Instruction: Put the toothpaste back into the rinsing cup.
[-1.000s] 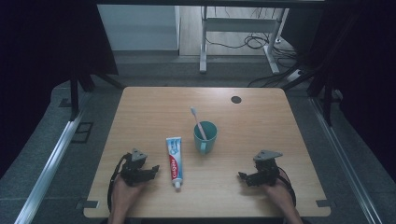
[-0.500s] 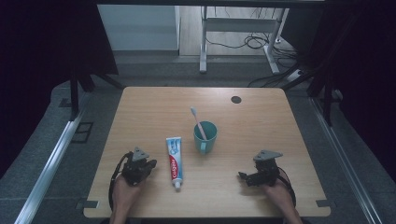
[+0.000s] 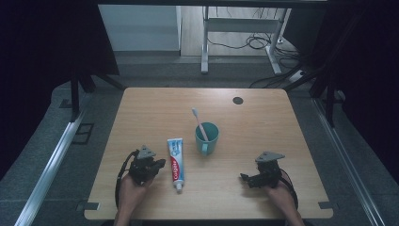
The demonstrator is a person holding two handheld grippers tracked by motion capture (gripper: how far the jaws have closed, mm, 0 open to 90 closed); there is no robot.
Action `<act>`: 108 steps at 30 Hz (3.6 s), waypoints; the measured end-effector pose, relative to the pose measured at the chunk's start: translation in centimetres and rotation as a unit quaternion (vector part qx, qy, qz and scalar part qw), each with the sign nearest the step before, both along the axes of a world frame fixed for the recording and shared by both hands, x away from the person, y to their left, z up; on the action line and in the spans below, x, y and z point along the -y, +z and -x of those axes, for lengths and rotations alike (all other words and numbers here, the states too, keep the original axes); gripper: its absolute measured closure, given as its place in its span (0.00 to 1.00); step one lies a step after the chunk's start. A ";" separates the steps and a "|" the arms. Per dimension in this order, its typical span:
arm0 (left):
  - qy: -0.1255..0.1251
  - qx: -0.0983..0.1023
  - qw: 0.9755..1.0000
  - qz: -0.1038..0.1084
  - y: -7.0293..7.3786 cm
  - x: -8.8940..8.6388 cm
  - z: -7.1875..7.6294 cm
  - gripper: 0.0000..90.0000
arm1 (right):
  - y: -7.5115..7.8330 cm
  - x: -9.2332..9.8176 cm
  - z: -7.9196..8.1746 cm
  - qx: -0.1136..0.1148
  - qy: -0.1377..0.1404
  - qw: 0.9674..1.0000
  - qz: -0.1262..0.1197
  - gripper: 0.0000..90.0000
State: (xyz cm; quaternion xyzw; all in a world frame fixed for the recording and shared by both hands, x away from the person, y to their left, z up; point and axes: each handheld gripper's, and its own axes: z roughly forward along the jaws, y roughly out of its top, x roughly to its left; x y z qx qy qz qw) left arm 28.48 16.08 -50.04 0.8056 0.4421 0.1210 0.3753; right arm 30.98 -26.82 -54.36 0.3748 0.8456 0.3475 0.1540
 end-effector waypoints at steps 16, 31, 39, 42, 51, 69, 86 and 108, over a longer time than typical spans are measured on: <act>-0.064 -0.006 0.998 -0.014 0.5 4.7 -0.6 0.99 | 0.0 0.0 0.0 0.000 -0.001 1.000 0.000 0.01; -0.083 -0.033 0.996 -0.024 -0.9 6.0 -0.8 0.98 | 0.0 0.0 0.0 0.000 -0.001 1.000 0.000 0.01; -0.075 -0.037 0.996 -0.026 -0.9 5.9 -0.8 0.99 | 0.0 0.0 0.0 0.000 -0.001 1.000 0.000 0.01; -0.073 -0.037 0.996 -0.028 -0.8 5.5 -0.8 0.99 | 0.0 0.0 0.0 0.000 -0.001 1.000 0.000 0.01; -0.056 -0.043 0.997 -0.036 -0.6 4.1 -0.6 0.98 | 0.0 0.0 0.0 0.001 -0.001 1.000 0.000 0.01; -0.029 -0.047 0.997 -0.048 -0.5 1.5 -0.7 0.96 | 0.0 0.0 0.0 0.000 -0.001 1.000 0.000 0.01; -0.020 -0.057 0.994 -0.088 0.8 1.0 -2.1 0.66 | 0.0 0.0 0.0 0.000 -0.001 1.000 0.000 0.01; -0.070 -0.160 0.967 -0.184 0.9 3.6 -6.1 0.33 | 0.0 0.0 0.0 0.000 -0.001 1.000 0.000 0.01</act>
